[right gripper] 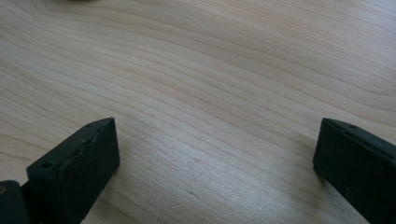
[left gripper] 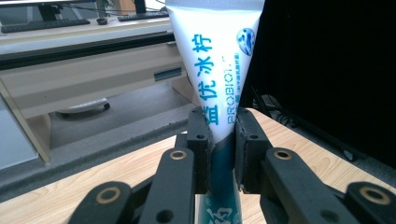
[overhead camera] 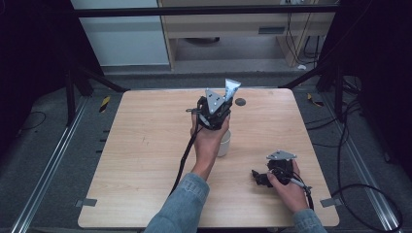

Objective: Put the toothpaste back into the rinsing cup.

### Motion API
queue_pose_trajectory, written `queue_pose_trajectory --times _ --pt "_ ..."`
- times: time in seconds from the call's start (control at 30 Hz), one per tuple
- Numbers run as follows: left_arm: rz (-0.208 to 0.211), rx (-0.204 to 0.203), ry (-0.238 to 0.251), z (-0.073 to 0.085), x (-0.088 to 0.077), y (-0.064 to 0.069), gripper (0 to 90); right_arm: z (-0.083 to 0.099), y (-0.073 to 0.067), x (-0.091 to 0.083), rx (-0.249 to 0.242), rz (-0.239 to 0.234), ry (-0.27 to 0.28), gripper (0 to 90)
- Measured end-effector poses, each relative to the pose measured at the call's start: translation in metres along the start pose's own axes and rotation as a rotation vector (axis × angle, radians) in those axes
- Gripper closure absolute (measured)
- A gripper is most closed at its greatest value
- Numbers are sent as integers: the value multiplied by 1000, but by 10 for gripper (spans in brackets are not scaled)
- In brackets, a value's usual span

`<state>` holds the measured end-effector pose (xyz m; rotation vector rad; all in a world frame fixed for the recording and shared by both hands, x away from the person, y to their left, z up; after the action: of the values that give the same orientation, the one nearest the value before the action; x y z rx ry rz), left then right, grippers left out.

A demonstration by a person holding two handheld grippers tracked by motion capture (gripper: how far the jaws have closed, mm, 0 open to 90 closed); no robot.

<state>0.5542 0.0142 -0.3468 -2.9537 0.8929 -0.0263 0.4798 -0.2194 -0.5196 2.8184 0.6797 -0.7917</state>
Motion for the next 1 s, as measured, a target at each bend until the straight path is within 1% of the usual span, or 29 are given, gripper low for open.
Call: queue_pose_trajectory --times 0.13,0.27,0.33,0.4,0.5,0.53,0.57,0.7,0.73,0.9,1.0 --pt "-5 -6 3 7 0 -2 784 0 0 0 -3 1 -1 6" --pt "-3 -21 3 15 0 -2 784 0 0 0 -1 1 -1 7" --pt "-3 -13 1 18 0 -2 784 0 0 0 2 1 -2 6" --pt "-1 -25 4 21 -1 -2 784 0 0 0 0 1 -2 6" --pt "-3 -29 5 25 -1 -1 784 0 0 0 0 1 -2 6" --pt "-3 -30 6 27 -2 -1 784 0 0 0 -1 0 0 6" --pt "-3 -28 7 29 -2 -1 784 0 -1 -1 14 -3 -5 6" --pt "7 -32 18 36 -3 0 784 0 -1 -1 15 -3 -5 6" --pt "7 -28 19 38 -4 1 784 0 -1 -1 14 -3 -5 6" --pt "4 -37 7 47 -4 0 784 0 -1 -1 14 -3 -5 6" --pt "1 -39 7 51 -5 -1 783 0 -1 -1 13 -3 -6 6"
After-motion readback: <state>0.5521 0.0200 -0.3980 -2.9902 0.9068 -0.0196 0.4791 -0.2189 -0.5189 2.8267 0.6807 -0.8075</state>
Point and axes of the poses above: each handheld gripper's, and its own axes: x roughly forward along the jaws, z roughly out of its underside, y roughly to its right, the point moved 1 cm from there along x, roughly forward along the jaws, and after that the axes turned 12 degrees about y, right-handed, at the moved point
